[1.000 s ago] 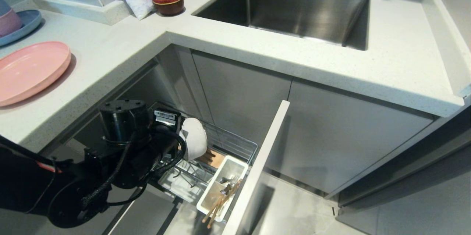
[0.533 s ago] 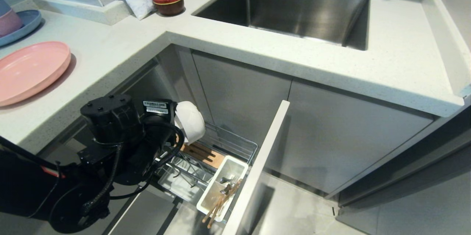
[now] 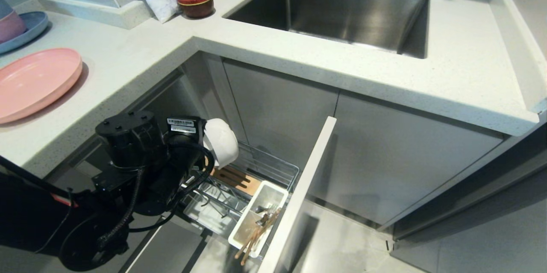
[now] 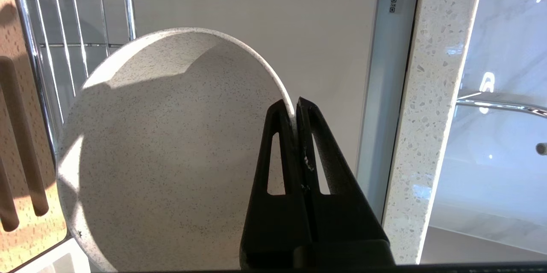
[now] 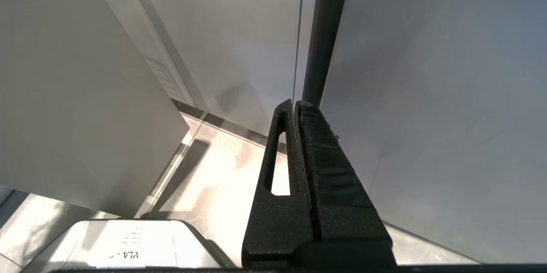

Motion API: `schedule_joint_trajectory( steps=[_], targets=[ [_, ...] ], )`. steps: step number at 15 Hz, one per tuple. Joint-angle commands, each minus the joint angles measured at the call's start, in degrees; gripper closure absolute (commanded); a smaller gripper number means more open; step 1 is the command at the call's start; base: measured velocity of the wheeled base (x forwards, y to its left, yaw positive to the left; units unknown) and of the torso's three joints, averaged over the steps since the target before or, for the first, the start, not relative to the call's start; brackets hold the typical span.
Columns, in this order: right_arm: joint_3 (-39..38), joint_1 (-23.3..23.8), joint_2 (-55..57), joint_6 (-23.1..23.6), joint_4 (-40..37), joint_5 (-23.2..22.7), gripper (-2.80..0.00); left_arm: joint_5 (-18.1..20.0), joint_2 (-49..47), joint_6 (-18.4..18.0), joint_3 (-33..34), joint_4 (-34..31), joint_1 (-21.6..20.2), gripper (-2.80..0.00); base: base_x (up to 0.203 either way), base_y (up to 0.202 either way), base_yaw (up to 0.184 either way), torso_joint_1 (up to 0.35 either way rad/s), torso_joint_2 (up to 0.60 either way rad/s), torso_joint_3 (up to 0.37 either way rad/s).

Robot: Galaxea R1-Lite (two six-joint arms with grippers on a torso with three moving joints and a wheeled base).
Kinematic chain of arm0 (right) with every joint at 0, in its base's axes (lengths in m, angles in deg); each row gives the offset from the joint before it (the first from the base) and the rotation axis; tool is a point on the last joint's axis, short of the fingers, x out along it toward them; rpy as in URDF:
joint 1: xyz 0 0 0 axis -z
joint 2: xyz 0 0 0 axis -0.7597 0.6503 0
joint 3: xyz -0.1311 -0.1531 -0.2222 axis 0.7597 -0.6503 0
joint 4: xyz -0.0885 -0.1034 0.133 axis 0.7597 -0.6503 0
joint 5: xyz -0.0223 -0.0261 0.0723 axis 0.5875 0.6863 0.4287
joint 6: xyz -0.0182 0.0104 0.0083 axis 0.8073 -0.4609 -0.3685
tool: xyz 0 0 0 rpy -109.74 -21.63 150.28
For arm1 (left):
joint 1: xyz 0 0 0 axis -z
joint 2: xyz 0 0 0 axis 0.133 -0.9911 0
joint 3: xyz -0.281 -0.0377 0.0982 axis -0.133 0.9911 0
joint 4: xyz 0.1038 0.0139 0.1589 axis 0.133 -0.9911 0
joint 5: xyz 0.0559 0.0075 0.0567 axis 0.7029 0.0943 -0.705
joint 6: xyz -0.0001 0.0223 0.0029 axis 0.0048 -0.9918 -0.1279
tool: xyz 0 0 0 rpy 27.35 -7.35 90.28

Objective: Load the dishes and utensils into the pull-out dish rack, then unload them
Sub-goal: Pick up the bowl and place it in the cupboard

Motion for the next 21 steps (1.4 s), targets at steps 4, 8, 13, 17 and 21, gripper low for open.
schedule_joint_trajectory(
  steps=[4,8,13,17,21],
  targets=[
    [-0.1,0.0,-0.2,0.0,0.0,0.0,0.0,-0.2,1.2,0.6,0.5,0.3,0.6,0.0,0.0,0.0,0.0,0.0,0.0,0.0],
    [-0.1,0.0,-0.2,0.0,0.0,0.0,0.0,-0.4,2.7,1.3,1.1,-0.2,0.8,0.0,0.0,0.0,0.0,0.0,0.0,0.0],
    [-0.1,0.0,-0.2,0.0,0.0,0.0,0.0,-4.5,2.2,2.6,1.3,-0.2,1.6,0.0,0.0,0.0,0.0,0.0,0.0,0.0],
    [-0.1,0.0,-0.2,0.0,0.0,0.0,0.0,-4.5,2.9,3.3,1.6,-0.4,2.4,0.0,0.0,0.0,0.0,0.0,0.0,0.0],
    [-0.1,0.0,-0.2,0.0,0.0,0.1,0.0,-5.1,1.1,3.7,-0.6,-3.2,2.7,0.0,0.0,0.0,0.0,0.0,0.0,0.0]
  ],
)
